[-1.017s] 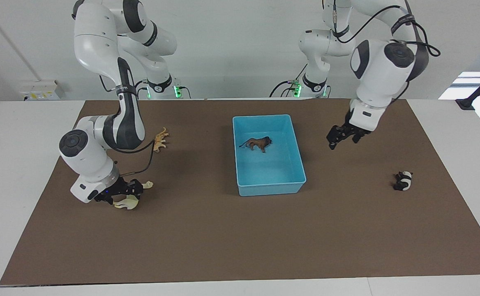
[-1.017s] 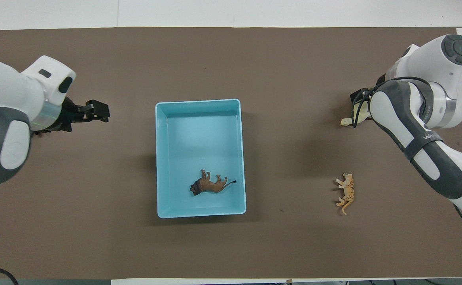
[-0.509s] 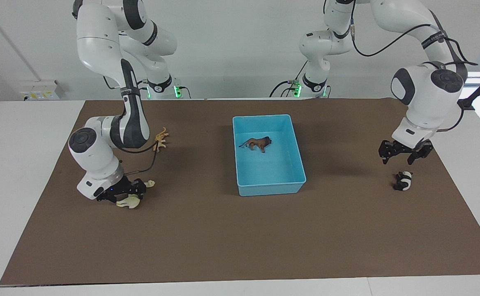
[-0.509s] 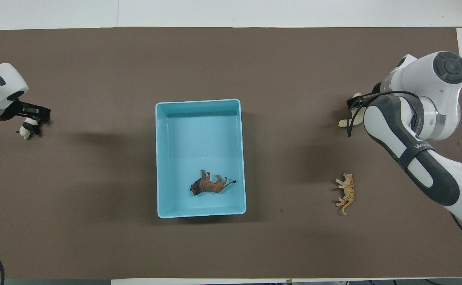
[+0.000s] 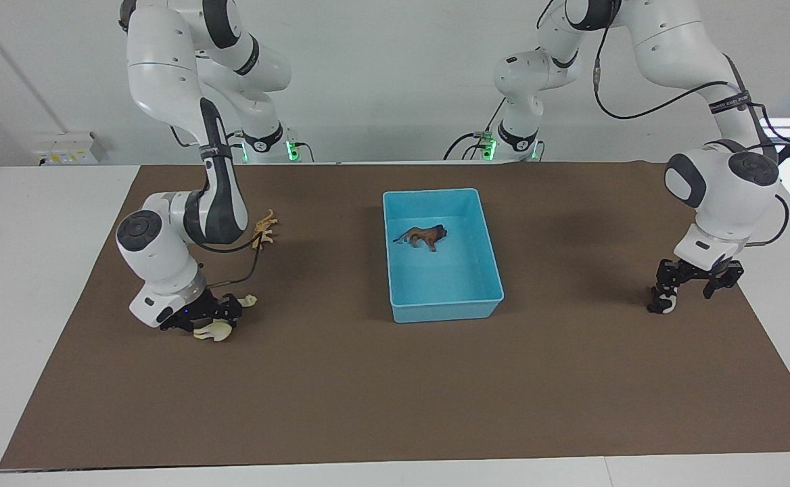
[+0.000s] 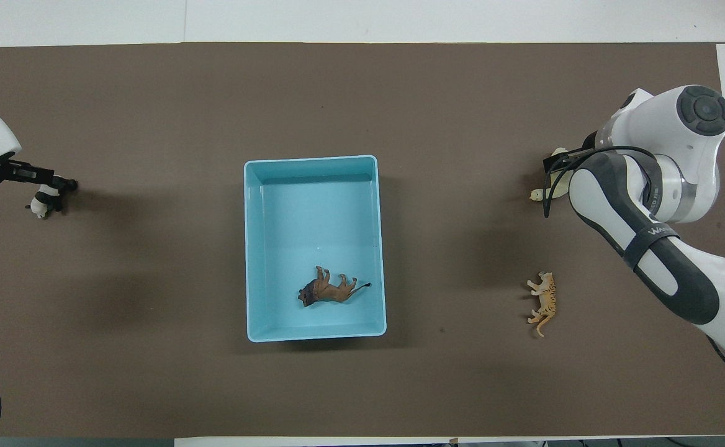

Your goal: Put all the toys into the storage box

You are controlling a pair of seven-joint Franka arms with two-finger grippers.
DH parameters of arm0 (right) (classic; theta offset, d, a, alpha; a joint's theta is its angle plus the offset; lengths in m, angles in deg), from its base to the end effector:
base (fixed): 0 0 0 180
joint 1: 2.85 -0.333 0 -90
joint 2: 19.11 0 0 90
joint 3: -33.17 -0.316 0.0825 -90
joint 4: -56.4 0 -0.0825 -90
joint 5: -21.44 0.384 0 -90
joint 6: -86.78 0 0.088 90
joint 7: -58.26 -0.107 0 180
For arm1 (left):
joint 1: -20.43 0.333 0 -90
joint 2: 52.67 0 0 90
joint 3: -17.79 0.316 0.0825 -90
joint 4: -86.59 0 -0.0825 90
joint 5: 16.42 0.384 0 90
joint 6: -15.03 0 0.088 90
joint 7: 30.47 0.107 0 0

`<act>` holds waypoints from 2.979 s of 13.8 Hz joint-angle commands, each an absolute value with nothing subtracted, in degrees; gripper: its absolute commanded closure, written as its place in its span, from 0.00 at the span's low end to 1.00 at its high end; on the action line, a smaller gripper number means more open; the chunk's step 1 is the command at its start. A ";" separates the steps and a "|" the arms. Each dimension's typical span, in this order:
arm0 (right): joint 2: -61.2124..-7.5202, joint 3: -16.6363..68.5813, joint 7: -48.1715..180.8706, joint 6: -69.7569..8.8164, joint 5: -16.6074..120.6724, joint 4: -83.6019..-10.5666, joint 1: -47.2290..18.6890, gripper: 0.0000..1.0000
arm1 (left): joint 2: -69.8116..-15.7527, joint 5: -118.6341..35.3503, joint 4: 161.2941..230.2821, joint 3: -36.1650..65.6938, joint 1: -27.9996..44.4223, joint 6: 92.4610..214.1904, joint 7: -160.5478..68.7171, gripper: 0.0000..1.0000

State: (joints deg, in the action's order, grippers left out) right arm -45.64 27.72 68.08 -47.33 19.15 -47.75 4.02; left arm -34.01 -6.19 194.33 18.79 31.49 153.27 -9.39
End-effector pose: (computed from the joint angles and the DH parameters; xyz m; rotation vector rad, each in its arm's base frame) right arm 0.6539 -0.0216 0.2908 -3.1233 -0.2540 -0.0991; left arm 0.6311 0.1351 0.3580 -2.9132 0.4105 -0.2335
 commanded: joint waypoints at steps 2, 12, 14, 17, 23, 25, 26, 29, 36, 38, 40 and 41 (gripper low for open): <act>-44.69 27.28 66.70 -43.32 18.54 -45.39 3.92 0.00 | -33.25 -4.90 197.85 18.32 31.94 158.90 -9.20 0.00; -43.64 27.20 63.19 -38.55 18.54 -45.36 2.96 0.00 | -30.43 -4.82 200.23 18.50 32.38 162.51 -9.29 0.06; -43.11 27.20 61.61 -38.47 18.63 -46.25 2.96 0.00 | -30.08 -4.82 199.54 18.58 32.38 161.64 -9.38 0.63; -43.11 27.20 60.38 -39.43 18.63 -46.95 2.35 0.00 | -29.99 -5.25 196.73 18.58 32.30 157.35 -11.99 1.00; -42.14 27.20 58.53 -46.20 18.63 -52.32 2.25 0.24 | -32.62 -9.54 190.57 18.06 27.91 142.06 -23.78 1.00; -41.97 27.20 58.35 -45.15 18.63 -52.14 2.25 1.00 | -37.00 -16.30 188.64 17.97 24.58 132.07 -29.56 1.00; -41.62 27.20 58.35 -44.36 18.63 -51.62 2.25 1.00 | -39.20 -17.81 188.02 17.97 21.60 126.62 -34.90 1.00; -40.82 27.11 58.35 -38.41 18.63 -47.15 2.08 1.00 | -43.60 -21.76 188.19 17.44 11.58 120.95 -52.40 1.00; -36.26 25.62 39.68 -26.43 19.95 -38.79 -4.93 1.00 | -49.33 -25.38 196.54 17.53 -5.76 125.34 -74.15 0.00; -35.73 25.35 28.53 -26.25 21.96 -36.77 -9.94 1.00 | -50.72 -25.38 196.37 17.62 -5.59 124.81 -74.59 0.00; -36.07 25.35 18.49 -26.95 22.41 -35.01 -15.47 1.00 | -54.84 -25.38 196.02 18.75 -3.58 122.09 -73.89 0.00; -36.08 25.35 13.58 -27.91 22.41 -35.00 -18.37 1.00 | -57.13 -25.21 195.93 18.85 -0.87 121.21 -73.72 0.00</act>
